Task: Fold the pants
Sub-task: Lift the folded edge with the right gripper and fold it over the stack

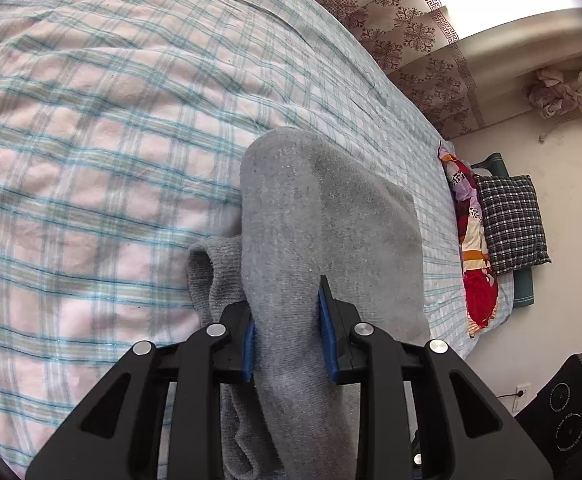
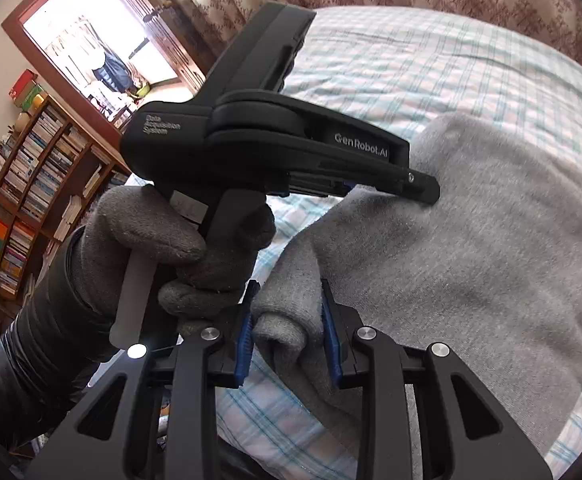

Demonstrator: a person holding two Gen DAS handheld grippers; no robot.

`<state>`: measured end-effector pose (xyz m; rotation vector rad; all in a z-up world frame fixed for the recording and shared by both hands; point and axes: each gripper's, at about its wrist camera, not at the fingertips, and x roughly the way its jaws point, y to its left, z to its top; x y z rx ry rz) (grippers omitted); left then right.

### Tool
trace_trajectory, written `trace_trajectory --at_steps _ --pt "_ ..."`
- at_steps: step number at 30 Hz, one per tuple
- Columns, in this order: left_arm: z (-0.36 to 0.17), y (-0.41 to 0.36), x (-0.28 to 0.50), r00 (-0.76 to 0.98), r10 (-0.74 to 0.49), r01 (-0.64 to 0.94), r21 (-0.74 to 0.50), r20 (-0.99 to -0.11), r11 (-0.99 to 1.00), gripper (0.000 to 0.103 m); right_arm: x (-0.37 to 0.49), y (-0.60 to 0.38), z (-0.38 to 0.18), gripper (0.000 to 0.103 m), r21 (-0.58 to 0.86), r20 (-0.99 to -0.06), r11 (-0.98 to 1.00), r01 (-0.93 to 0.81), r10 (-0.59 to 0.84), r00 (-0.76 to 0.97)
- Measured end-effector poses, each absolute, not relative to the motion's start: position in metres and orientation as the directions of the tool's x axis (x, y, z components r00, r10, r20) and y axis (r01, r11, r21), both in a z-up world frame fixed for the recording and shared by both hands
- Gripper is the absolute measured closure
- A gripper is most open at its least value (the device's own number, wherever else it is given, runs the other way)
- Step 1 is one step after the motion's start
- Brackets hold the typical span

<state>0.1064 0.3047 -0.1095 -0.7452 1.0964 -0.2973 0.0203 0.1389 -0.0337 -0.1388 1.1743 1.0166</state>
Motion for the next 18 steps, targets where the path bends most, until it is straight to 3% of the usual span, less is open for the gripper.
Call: trace_trajectory --at_steps 8,11,18 --pt "-0.106 0.299 0.097 0.461 -0.5 -0.128 -0.612 -0.733 0.78 0.071 0.034 0.128 -0.037 0.061 0.438 -0.798 0.558 -0.705 0.602 -0.019" --pt "-0.091 0.292 0.089 0.484 -0.392 -0.124 -0.504 -0.783 0.855 0.06 0.039 0.103 -0.018 0.058 0.443 -0.768 0.544 -0.712 0.641 0.012" --pt "-0.041 0.276 0.063 0.57 -0.216 -0.073 -0.311 -0.793 0.948 0.059 0.051 0.008 0.013 0.057 0.37 -0.756 0.656 -0.658 0.624 0.197"
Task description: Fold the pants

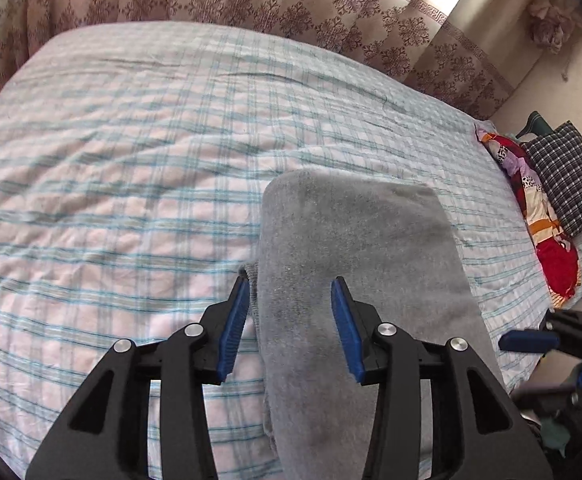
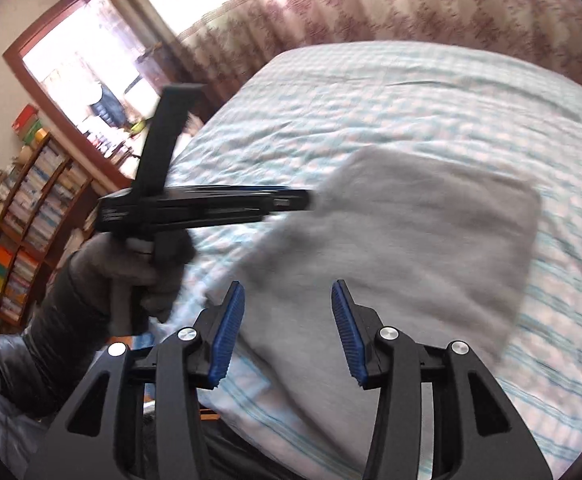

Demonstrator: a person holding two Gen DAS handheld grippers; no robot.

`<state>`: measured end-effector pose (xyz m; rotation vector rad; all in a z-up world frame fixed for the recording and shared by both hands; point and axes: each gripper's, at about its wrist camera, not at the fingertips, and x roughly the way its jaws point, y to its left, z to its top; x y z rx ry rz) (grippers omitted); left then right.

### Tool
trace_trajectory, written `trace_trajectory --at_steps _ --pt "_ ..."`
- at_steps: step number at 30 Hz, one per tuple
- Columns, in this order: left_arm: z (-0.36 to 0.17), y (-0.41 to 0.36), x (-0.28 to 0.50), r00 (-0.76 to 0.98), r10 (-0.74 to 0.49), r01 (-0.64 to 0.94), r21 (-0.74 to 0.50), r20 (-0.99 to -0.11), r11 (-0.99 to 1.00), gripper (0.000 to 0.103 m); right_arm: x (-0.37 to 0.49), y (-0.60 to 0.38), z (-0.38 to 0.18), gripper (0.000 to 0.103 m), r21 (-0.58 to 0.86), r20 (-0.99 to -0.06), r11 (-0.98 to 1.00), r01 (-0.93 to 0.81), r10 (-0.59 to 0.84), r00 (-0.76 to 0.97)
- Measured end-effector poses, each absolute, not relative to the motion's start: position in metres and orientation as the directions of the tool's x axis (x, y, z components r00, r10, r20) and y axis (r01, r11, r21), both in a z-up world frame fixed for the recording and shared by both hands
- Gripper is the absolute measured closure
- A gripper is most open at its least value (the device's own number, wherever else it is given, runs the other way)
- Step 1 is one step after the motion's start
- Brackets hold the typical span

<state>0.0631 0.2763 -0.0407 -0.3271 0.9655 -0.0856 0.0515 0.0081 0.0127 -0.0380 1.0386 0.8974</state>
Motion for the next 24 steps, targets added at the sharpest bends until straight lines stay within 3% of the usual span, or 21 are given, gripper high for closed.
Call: trace_trajectory --at_steps 9,16,24 --pt "-0.038 0.22 0.037 0.538 -0.279 0.068 -0.289 -0.796 0.955 0.059 0.038 -0.053 -0.006 0.058 0.337 -0.794 0.742 -0.579 0.555 0.248" --pt "-0.072 0.213 0.025 0.496 -0.262 0.041 -0.279 -0.828 0.959 0.059 0.006 -0.025 -0.052 0.059 0.164 -0.889 0.727 -0.666 0.401 0.219" --pt "-0.085 0.209 0.013 0.551 -0.251 0.078 -0.251 -0.796 0.965 0.059 0.009 -0.029 -0.071 0.059 0.206 -0.89 0.726 -0.656 0.417 0.182"
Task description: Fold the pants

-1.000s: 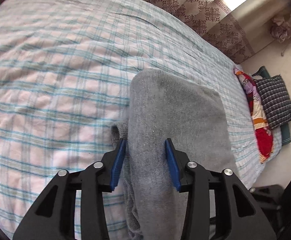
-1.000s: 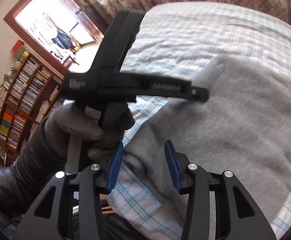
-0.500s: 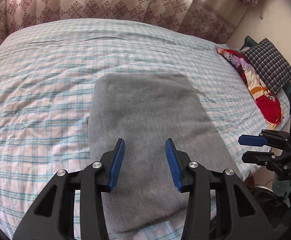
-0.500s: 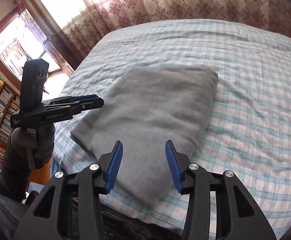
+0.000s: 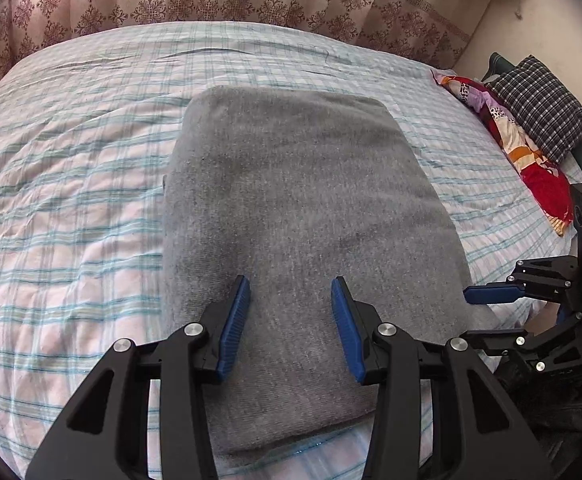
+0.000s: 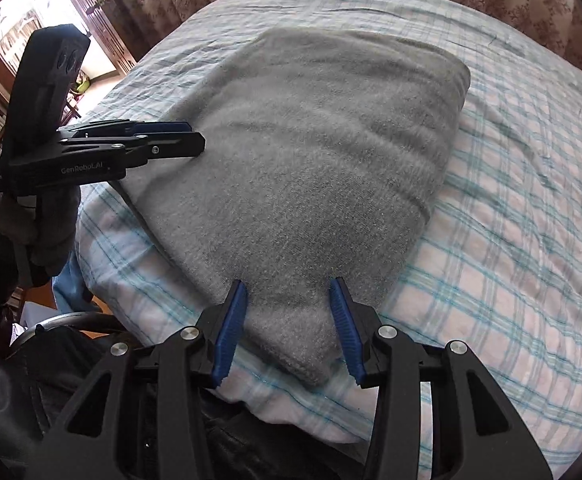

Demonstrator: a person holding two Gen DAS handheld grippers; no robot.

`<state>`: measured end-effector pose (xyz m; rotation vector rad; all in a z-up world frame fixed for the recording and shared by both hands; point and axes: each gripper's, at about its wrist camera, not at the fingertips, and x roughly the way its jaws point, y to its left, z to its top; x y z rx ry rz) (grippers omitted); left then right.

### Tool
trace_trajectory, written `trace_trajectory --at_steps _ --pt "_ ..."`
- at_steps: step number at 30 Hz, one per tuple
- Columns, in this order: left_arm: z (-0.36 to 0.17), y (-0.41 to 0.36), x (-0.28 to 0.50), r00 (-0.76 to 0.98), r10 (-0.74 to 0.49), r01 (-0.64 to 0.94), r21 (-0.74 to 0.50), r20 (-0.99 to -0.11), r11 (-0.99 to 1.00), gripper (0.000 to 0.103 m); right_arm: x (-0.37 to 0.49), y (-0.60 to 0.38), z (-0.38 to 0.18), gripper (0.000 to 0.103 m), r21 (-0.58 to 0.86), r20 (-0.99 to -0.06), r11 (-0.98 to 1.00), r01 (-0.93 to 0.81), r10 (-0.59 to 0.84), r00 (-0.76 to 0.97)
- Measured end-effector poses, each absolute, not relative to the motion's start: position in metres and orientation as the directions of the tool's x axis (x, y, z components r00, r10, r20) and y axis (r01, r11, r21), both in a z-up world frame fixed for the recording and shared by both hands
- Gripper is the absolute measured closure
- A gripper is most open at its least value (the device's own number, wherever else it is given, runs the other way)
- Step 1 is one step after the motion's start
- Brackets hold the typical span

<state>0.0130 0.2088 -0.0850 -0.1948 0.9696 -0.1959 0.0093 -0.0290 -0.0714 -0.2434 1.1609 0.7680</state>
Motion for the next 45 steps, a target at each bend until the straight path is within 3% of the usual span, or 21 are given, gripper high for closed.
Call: trace_trajectory --at_steps 7,11,21,29,45 --pt "-0.077 0.202 0.014 0.548 -0.239 0.072 -0.24 -0.802 0.968 0.047 0.011 -0.032 -0.066 0.058 0.229 -0.885 0.718 -0.658 0.435 0.167" --pt "-0.074 0.187 0.016 0.543 -0.182 0.075 -0.169 -0.82 0.983 0.039 0.013 -0.036 -0.067 0.058 0.25 -0.88 0.713 -0.655 0.449 0.153" --pt "-0.075 0.18 0.016 0.541 -0.141 0.085 -0.113 -0.829 0.99 0.036 0.023 -0.043 -0.039 0.059 0.27 -0.846 0.686 -0.676 0.504 0.173" --pt "-0.076 0.178 0.016 0.535 -0.146 0.096 -0.112 -0.832 0.989 0.03 0.076 -0.054 -0.018 0.058 0.238 -0.811 0.778 -0.582 0.489 0.322" --pt "-0.073 0.174 0.017 0.522 -0.17 0.109 -0.132 -0.836 0.985 0.026 0.194 -0.019 -0.054 0.058 0.215 -0.834 0.892 -0.397 0.379 0.401"
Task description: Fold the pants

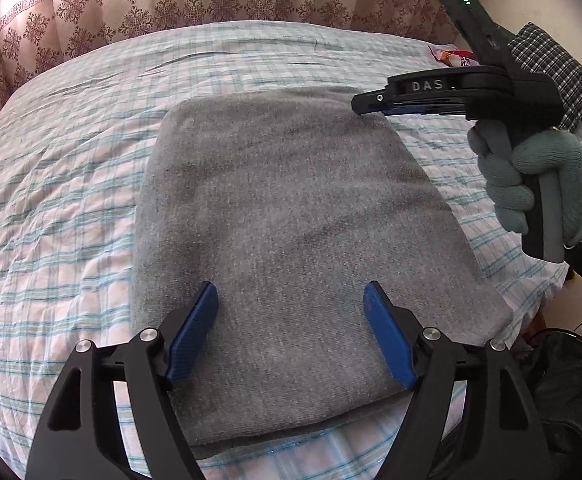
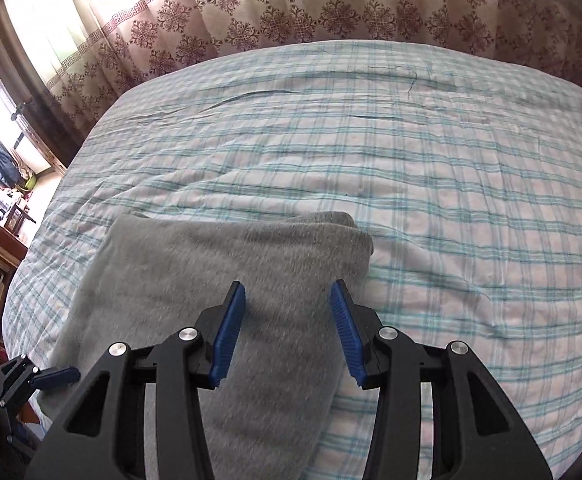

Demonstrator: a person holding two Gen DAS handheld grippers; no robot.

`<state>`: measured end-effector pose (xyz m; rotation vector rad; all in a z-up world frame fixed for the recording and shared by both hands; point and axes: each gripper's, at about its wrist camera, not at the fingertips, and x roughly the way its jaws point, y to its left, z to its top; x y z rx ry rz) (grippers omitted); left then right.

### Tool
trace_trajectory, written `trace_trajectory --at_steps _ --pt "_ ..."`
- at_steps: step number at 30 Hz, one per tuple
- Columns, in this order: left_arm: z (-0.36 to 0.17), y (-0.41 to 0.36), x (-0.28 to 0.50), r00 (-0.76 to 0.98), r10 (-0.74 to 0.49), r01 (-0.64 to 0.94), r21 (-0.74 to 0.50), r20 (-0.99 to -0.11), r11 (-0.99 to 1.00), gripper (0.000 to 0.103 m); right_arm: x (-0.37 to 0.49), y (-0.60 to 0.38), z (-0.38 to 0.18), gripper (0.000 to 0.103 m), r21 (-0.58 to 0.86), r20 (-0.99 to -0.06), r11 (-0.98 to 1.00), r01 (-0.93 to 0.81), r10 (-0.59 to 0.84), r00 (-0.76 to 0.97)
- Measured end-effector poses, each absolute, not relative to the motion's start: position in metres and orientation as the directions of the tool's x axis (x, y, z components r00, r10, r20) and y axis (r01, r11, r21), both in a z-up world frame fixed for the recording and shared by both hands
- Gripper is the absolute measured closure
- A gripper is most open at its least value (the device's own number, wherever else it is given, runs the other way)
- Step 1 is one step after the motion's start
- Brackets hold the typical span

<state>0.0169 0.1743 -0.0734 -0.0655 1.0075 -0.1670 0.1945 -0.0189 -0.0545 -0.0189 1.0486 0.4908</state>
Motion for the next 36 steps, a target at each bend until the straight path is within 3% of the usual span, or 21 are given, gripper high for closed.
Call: trace_trajectory --at_steps 18,22,29,36 --pt "-0.074 0.179 0.02 0.518 -0.214 0.127 -0.173 -0.828 0.977 0.02 0.229 0.003 -0.091 0.057 0.111 -0.867 0.926 -0.361 0.268 0.421" --pt "-0.059 0.198 0.021 0.551 -0.23 0.087 -0.219 -0.802 0.972 0.02 0.227 -0.004 -0.081 0.057 0.148 -0.855 0.925 -0.351 0.298 0.425" --pt "-0.049 0.251 0.035 0.596 -0.187 -0.066 -0.279 -0.781 0.958 0.017 0.206 -0.03 -0.058 0.042 0.189 -0.819 0.923 -0.334 0.336 0.465" --pt "-0.077 0.291 0.065 0.528 -0.29 -0.146 -0.422 -0.798 0.895 0.017 0.182 -0.068 -0.061 0.041 0.274 -0.82 0.922 -0.274 0.373 0.435"
